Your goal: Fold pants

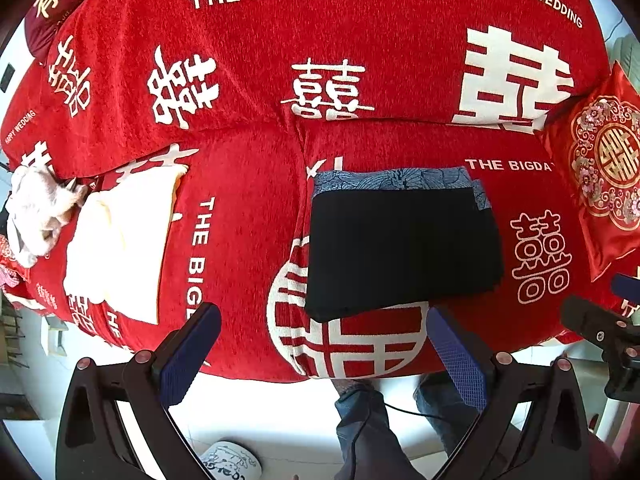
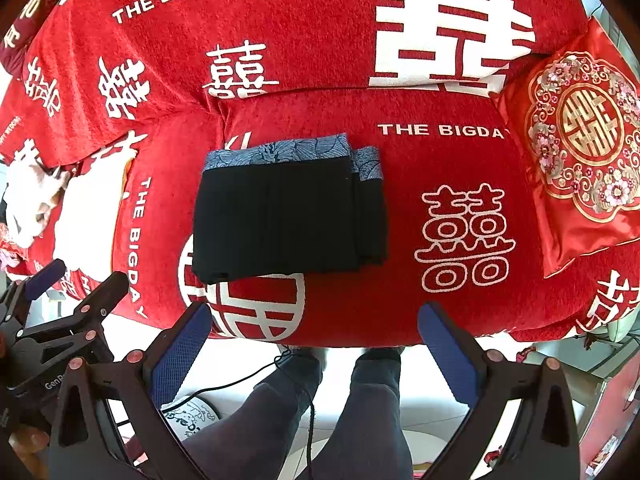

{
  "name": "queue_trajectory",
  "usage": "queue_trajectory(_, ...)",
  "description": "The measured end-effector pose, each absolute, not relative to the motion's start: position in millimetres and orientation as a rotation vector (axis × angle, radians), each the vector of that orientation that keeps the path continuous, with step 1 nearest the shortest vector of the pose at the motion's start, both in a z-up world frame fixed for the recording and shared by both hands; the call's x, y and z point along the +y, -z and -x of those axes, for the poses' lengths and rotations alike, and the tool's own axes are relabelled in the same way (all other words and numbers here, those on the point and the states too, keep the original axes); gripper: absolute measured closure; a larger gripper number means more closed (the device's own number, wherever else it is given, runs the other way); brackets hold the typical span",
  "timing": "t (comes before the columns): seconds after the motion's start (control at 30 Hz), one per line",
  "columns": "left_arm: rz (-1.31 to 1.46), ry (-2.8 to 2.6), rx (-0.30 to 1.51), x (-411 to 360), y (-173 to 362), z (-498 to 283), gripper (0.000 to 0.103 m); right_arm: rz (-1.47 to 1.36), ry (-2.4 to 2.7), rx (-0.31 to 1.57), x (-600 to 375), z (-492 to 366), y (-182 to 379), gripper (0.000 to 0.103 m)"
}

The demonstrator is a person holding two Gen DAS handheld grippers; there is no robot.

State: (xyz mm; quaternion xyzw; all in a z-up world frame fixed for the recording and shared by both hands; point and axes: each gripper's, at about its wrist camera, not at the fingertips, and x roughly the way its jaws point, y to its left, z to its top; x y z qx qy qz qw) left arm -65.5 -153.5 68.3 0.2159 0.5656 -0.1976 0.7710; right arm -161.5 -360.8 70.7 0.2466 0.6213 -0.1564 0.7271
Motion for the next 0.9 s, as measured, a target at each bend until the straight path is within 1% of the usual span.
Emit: queue_trajectory(0.9,-0.467,0.442,1.236,-155.9,-67.1,69.1,0.000,-0.535,0.338,1.373,-357.6,157.8,-71.8,0.000)
